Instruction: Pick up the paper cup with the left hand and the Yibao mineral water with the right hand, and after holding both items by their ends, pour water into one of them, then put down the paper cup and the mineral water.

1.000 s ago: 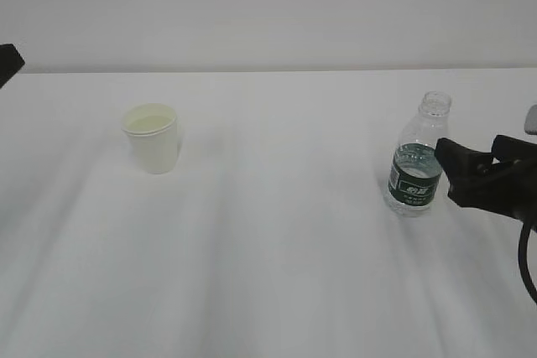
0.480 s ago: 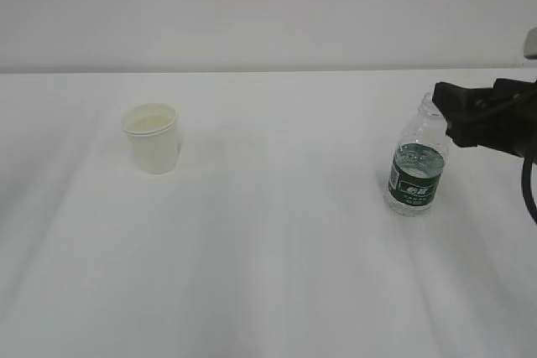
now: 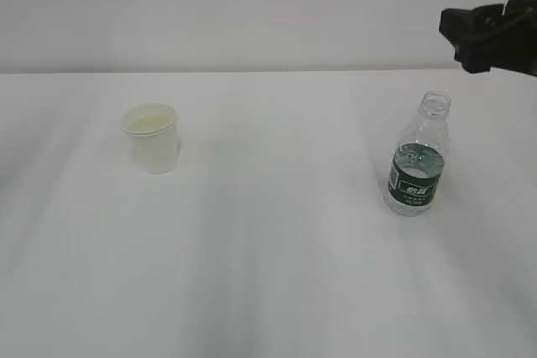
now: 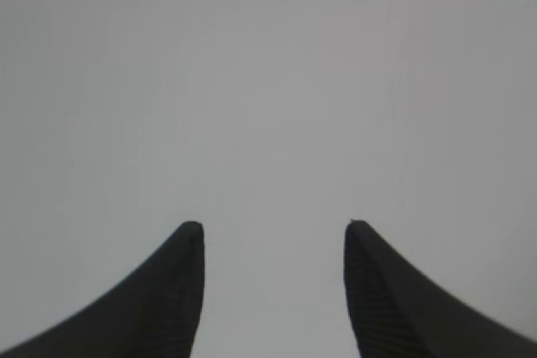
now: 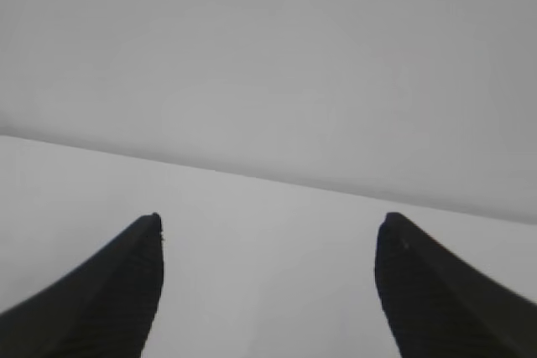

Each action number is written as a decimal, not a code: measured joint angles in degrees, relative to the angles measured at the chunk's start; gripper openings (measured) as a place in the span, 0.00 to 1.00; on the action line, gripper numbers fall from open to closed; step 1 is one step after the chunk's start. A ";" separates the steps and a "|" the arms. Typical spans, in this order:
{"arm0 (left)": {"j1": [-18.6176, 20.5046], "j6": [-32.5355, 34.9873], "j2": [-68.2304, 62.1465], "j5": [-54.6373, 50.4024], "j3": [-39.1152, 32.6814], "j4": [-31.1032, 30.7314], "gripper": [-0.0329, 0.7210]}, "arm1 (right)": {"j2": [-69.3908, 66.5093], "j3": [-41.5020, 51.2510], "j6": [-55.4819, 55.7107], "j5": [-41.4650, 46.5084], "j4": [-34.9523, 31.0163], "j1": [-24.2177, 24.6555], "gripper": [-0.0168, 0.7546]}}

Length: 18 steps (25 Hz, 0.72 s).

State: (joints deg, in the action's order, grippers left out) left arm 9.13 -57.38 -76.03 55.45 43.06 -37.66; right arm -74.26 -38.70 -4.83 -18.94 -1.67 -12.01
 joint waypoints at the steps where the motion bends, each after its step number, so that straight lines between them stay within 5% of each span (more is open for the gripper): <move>1: 0.00 -0.59 0.00 -1.06 0.95 0.00 0.56 | 0.11 -1.09 -0.34 1.33 -0.42 0.00 0.79; 11: 0.00 -10.00 0.00 -10.04 11.76 0.94 0.56 | 0.15 -12.47 -0.75 12.76 -1.36 0.00 0.79; 18: 0.00 -17.23 0.00 -11.83 16.27 11.96 0.56 | 0.15 -19.40 -2.23 19.55 -1.36 0.00 0.79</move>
State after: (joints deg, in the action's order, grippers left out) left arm 9.13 -74.61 -76.03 43.62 59.34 -25.70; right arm -74.10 -58.09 -7.05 0.61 -3.04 -12.01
